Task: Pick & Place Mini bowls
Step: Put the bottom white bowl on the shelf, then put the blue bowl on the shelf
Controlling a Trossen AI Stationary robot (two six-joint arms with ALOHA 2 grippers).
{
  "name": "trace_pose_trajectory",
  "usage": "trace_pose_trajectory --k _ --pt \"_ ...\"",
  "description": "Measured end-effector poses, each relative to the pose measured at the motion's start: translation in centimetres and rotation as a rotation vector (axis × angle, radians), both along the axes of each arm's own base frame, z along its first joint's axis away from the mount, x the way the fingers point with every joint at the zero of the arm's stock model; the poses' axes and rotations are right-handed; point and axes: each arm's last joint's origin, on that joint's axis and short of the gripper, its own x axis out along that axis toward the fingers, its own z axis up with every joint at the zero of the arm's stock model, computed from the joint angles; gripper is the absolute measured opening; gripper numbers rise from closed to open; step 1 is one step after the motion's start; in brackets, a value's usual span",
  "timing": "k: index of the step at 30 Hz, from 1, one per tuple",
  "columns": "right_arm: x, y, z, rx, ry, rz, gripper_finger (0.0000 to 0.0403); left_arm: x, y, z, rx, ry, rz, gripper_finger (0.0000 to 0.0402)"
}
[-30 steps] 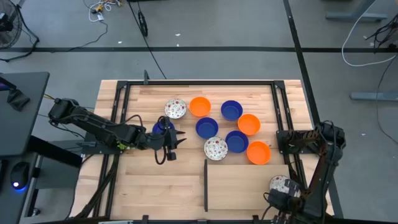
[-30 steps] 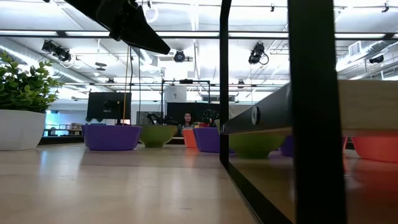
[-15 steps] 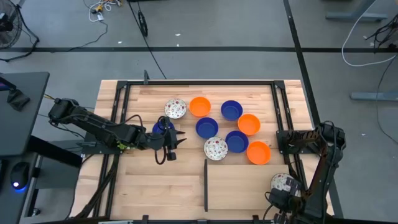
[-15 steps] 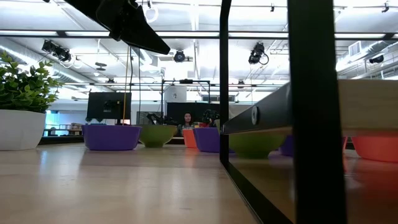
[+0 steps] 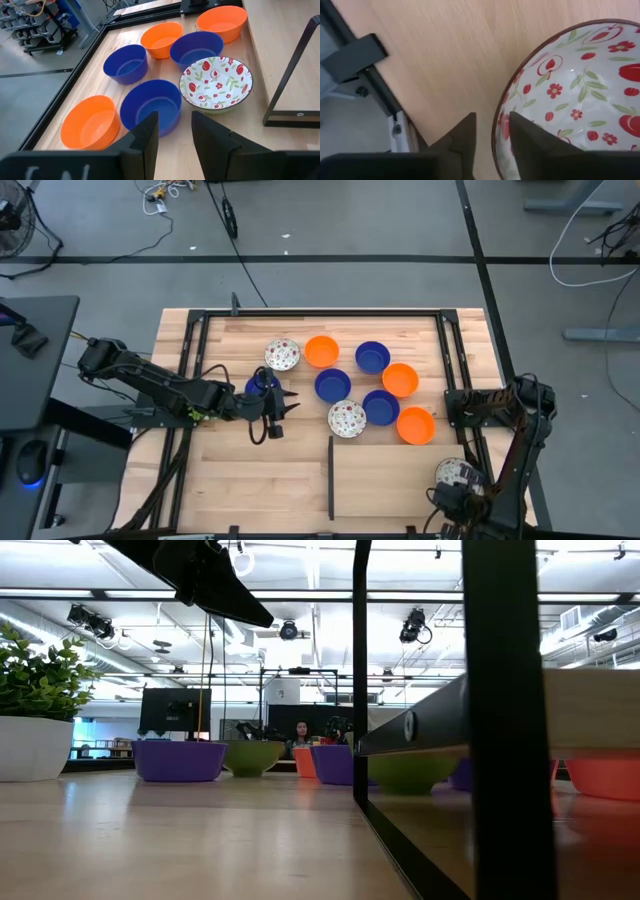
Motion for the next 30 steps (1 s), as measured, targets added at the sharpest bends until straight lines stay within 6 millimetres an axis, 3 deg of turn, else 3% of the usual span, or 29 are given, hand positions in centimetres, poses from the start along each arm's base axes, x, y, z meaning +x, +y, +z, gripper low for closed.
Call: trace_pose_trajectory --k 7,12,15,18,21,24,30 --pt "0.9 -1.2 4.1 0.135 -0.089 -0.039 0.02 0.0 -0.1 0.0 -0.013 -0.004 0.001 0.0122" --pt "2.9 -2.0 7.0 0.215 -0.368 0.041 0.0209 -0.2 -0.9 0.0 -0.053 -0.011 -0.028 0.0122" --pt "4.8 -2.6 8.4 0.138 -0.605 0.2 0.0205 -0.4 -1.7 0.0 -0.076 -0.014 -0.054 0.0122" --pt "6.9 -3.7 9.0 -0.067 -0.734 0.35 0.0198 -0.6 -2.3 0.0 -0.098 -0.019 -0.067 0.0122" --pt "9.2 -5.5 8.5 -0.31 -0.753 0.398 0.0186 -0.7 -2.7 -0.1 -0.109 -0.02 -0.077 0.0122" --pt "11.4 -7.9 6.8 -0.438 -0.677 0.416 0.0173 -0.9 -3.1 -0.1 -0.118 -0.027 -0.072 0.0122" --pt "13.7 -13.2 1.3 -0.345 -0.321 0.555 0.0154 -1.1 -3.7 -0.1 -0.141 -0.033 -0.082 0.0122"
